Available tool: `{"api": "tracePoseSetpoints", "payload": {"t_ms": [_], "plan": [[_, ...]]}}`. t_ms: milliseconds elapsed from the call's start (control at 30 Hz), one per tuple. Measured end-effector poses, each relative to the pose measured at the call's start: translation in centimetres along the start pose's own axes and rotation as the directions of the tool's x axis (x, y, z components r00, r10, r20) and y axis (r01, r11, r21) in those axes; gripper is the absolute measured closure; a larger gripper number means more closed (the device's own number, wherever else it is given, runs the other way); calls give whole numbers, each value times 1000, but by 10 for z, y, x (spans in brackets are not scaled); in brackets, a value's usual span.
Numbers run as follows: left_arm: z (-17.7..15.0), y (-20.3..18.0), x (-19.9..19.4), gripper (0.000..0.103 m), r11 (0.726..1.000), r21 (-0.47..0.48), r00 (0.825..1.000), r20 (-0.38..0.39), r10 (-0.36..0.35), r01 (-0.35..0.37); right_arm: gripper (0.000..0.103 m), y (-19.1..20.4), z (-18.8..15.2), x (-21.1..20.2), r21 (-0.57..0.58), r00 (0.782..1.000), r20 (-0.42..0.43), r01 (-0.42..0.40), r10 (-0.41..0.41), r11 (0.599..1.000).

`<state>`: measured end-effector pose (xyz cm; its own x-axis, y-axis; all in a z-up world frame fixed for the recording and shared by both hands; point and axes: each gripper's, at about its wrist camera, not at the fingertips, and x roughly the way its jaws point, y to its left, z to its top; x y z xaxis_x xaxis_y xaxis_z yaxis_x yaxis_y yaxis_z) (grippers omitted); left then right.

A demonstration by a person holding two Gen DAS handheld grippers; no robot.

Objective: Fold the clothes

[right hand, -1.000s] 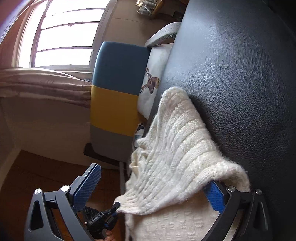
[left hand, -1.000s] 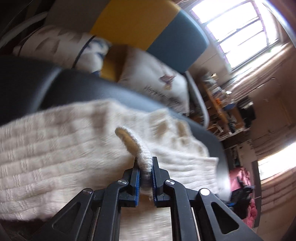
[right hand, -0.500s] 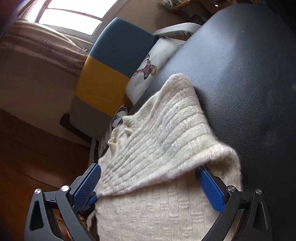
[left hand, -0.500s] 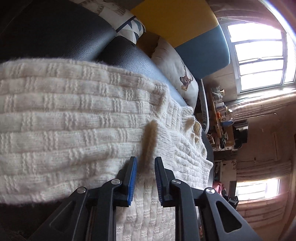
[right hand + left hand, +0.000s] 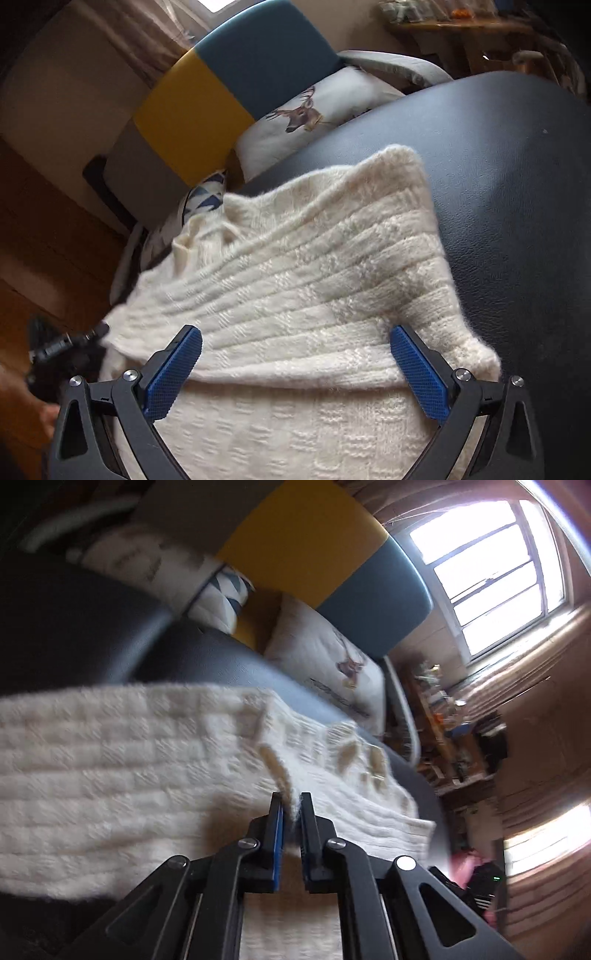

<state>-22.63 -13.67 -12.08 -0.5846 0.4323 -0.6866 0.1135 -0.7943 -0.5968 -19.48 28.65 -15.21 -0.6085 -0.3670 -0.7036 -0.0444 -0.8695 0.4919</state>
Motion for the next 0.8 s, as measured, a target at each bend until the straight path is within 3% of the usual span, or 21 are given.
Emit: {"api": "tracePoseSetpoints", "payload": {"t_ms": [133, 200, 333, 400, 467, 500, 633, 800], "plan": [[-6, 12, 24, 97, 989, 51, 987, -81, 140, -136, 0, 13, -12, 5, -139, 997, 16, 74, -72, 988], [-5, 15, 16, 95, 992, 14, 990, -63, 127, -126, 0, 13, -13, 4, -156, 997, 20, 77, -75, 985], [-2, 1, -7, 94, 995, -19, 995, 1, 102, -102, 0, -5, -10, -19, -47, 996, 70, -60, 64, 997], [-2, -23, -9, 92, 998, 46, 999, 0, 50, -50, 0, -11, -13, -39, -34, 980, 146, -132, 136, 991], [-6, -65, 8, 91, 989, 148, 998, -66, -14, 24, 0, -12, -16, -47, -48, 966, 178, -183, 189, 982], [-8, -89, 21, 89, 979, 194, 993, -107, -44, 64, 0, -12, -17, -50, -56, 958, 191, -207, 214, 977], [-27, -181, 75, 82, 914, 354, 958, -268, -105, 199, 0, -21, -21, -28, -34, 974, 115, -195, 197, 980], [-46, -265, 131, 78, 822, 499, 917, -393, -68, 275, 0, -33, -25, -21, 23, 959, 125, -259, 254, 966]]}}
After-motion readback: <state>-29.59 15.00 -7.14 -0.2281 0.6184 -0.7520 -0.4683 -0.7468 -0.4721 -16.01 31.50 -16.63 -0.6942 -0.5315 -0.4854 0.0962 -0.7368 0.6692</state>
